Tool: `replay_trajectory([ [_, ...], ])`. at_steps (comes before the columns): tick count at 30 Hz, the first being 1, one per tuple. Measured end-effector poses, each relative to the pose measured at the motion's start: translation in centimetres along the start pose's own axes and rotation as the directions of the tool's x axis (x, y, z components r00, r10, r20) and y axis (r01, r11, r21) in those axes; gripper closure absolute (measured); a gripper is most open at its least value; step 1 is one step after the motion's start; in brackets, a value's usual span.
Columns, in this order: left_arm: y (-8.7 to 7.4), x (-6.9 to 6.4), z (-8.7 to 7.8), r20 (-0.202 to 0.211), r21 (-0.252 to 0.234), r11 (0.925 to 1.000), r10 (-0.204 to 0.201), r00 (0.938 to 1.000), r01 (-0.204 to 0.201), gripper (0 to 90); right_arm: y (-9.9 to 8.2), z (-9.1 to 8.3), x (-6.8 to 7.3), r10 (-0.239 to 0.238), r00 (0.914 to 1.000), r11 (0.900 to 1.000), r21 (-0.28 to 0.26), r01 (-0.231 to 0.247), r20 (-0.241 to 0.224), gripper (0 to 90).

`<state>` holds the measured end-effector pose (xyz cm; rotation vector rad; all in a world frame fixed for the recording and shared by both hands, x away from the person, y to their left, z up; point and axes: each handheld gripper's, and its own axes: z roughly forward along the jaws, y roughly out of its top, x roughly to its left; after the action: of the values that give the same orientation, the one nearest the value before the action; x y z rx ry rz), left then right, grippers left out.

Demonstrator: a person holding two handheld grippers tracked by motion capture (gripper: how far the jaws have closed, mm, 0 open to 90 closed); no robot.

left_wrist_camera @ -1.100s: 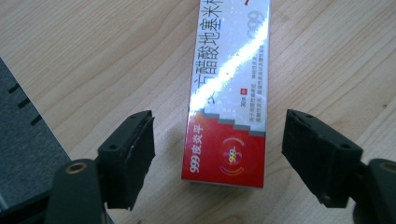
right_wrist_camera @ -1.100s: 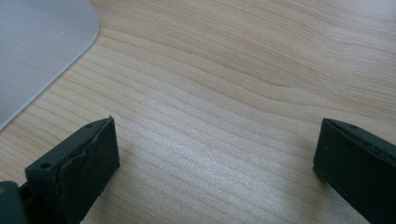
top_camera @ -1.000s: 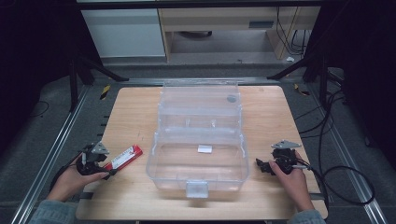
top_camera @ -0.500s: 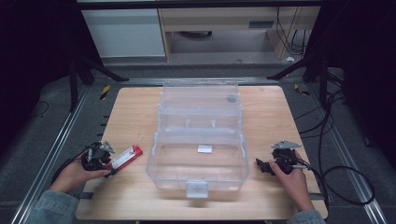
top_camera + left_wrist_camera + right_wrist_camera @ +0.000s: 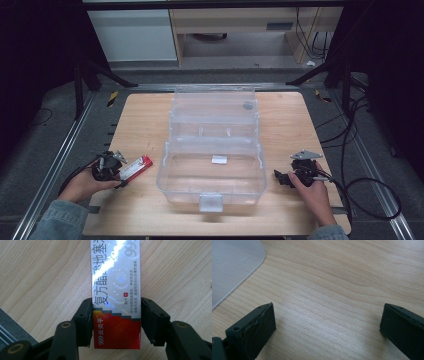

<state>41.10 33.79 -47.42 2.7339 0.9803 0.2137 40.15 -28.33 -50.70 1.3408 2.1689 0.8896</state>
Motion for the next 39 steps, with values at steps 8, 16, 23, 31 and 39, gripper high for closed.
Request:
replay_trajectory([
  [8,0.1,0.0,0.1,0.006,0.008,1.0,0.005,1.0,-0.005,48.9,0.0,0.0,0.0,0.0,1.0,1.0,-0.001,0.0,0.0,0.5],
  [16,0.2,-0.2,-1.1,-0.002,-0.078,0.9969,0.009,1.0,-0.009,50.6,0.0,0.0,0.0,0.001,1.0,1.0,-0.001,-0.001,-0.001,0.5],
  [23,0.4,-0.6,-3.4,-0.022,-0.17,0.9849,0.026,0.9994,-0.029,50.6,0.0,0.0,0.0,0.0,1.0,1.0,-0.001,0.0,-0.001,0.5],
  [31,0.9,-1.3,-4.9,-0.034,-0.217,0.9736,0.065,0.9973,-0.071,50.7,0.0,0.0,0.0,-0.001,1.0,1.0,-0.001,0.001,-0.001,0.5],
  [39,1.7,-2.0,-7.6,-0.065,-0.264,0.957,0.106,0.9923,-0.119,50.7,0.0,0.0,0.0,-0.001,1.0,1.0,-0.001,0.001,-0.001,0.5],
])
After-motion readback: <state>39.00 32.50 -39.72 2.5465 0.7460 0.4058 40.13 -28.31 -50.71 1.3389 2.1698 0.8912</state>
